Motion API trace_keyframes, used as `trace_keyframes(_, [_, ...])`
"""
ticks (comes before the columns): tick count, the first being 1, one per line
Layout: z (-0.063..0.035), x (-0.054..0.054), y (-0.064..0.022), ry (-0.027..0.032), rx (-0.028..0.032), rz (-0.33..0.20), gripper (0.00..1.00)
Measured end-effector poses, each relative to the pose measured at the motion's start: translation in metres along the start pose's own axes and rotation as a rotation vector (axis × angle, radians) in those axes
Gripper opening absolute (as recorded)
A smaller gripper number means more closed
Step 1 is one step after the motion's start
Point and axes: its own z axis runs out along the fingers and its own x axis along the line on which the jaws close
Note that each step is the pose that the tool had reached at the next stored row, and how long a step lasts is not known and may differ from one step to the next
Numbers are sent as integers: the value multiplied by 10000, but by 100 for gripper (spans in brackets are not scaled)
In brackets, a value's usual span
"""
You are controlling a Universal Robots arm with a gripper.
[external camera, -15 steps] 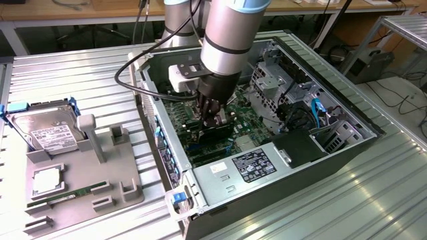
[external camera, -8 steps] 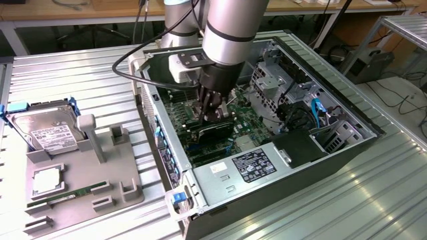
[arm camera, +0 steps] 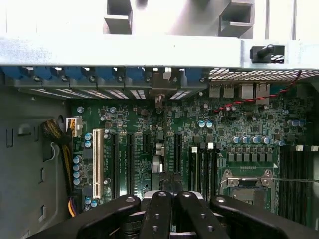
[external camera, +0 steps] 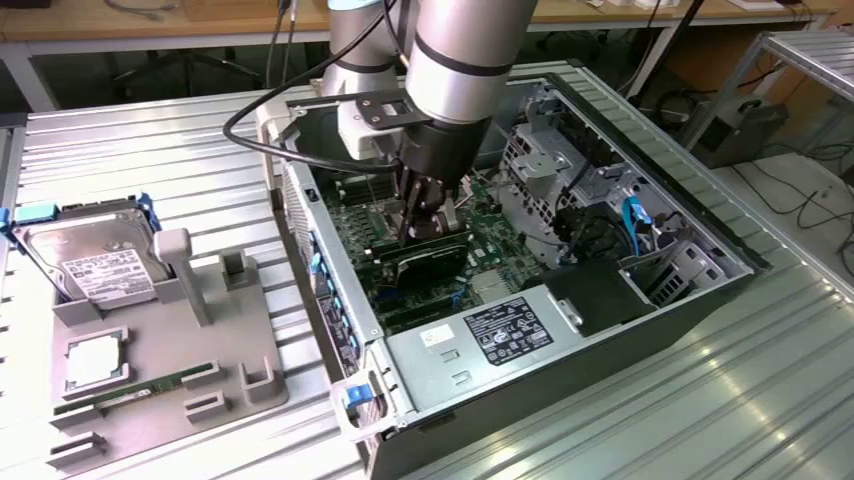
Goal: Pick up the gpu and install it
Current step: 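Press down on the gpu until it lock into place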
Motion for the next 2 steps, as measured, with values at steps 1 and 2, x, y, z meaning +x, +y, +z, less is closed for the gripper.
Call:
trace_keyframes(1, [0, 0, 0, 0, 0, 0, 11])
trace_keyframes(2, [0, 0, 0, 0, 0, 0, 11])
